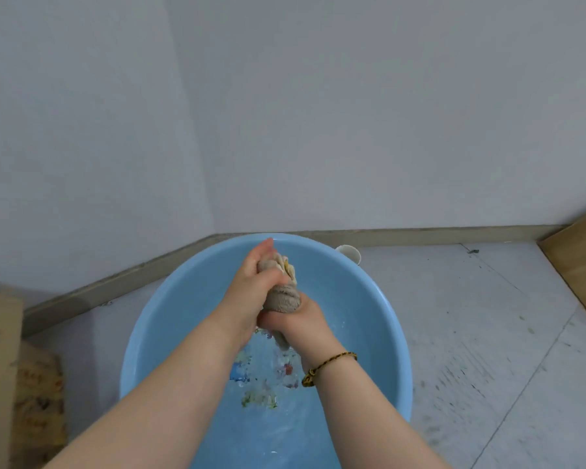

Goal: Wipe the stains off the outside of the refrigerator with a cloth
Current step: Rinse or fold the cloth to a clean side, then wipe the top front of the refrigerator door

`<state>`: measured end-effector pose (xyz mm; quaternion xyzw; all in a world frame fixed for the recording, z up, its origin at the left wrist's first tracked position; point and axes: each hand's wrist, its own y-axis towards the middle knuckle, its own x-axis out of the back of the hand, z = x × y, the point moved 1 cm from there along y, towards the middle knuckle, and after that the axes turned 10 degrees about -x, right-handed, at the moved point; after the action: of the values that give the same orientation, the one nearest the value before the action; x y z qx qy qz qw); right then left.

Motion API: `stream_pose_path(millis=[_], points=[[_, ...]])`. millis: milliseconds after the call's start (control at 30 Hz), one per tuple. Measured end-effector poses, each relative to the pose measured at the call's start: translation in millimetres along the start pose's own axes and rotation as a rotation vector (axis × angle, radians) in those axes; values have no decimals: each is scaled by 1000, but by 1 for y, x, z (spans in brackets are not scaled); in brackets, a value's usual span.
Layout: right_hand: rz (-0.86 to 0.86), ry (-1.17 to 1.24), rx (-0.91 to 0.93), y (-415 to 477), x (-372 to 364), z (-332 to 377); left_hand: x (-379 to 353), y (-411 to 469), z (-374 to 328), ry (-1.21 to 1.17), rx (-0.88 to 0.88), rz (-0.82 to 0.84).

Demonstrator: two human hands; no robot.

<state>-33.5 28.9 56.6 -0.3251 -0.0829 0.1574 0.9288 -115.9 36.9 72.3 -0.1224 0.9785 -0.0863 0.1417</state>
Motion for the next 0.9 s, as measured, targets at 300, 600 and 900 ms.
stream_pose_path(millis=[300,600,900], points=[[2,271,60,-131,-7,152,-32,-57,-180,162,86,-93],[-149,297,255,-300,34,312,-84,-119,-381,62,-28,274],[-814,208,588,-461,82,356,-187,-215,-482,322,-450,498]])
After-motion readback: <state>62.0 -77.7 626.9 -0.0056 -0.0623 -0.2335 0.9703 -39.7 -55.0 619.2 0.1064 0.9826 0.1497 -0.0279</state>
